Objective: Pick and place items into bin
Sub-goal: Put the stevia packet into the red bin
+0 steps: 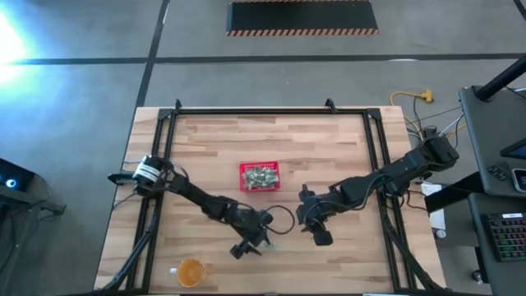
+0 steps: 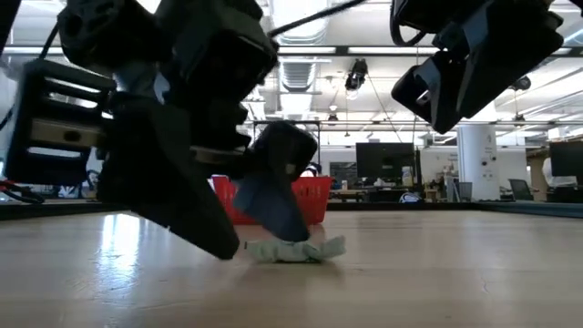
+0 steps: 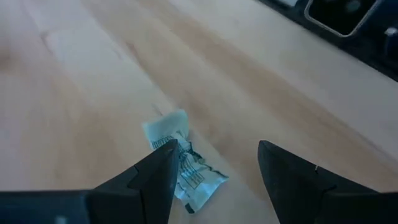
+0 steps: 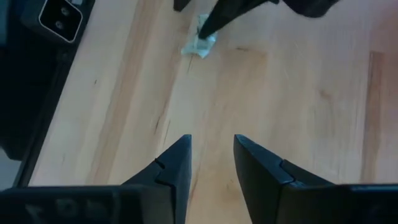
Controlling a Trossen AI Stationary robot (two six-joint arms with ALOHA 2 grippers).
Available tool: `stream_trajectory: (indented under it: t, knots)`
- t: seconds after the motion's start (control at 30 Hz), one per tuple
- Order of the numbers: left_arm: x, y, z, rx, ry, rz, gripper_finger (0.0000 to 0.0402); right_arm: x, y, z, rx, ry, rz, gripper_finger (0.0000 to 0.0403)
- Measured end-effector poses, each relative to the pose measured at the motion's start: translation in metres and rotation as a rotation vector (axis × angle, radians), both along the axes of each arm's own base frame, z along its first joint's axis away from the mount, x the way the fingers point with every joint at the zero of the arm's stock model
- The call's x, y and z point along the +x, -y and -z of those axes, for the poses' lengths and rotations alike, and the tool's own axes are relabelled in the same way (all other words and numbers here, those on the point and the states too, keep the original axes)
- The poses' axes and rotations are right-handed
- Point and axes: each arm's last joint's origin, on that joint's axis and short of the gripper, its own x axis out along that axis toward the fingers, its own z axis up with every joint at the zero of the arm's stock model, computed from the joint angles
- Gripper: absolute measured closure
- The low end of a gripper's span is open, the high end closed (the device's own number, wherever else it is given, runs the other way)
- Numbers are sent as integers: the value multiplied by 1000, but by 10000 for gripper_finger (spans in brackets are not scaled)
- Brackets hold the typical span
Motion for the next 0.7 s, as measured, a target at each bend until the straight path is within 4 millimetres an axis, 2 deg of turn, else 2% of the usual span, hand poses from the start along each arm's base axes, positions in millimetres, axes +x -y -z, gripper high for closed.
stream_trajectory:
  t: [0.27, 0.5, 0.6, 0.7]
  knots:
    - [6, -11, 4, 0, -14, -50, 197, -3, 1, 6, 7, -18, 19, 296]
    - [6, -13, 1, 23, 1, -76, 198, -7, 2, 14, 3, -39, 24, 296]
    - [5, -17, 3, 37, -9, -97, 215, -8, 3, 15, -10, -37, 33, 300]
    - [6, -21, 4, 44, -23, -109, 250, -7, 3, 15, -17, -30, 38, 304]
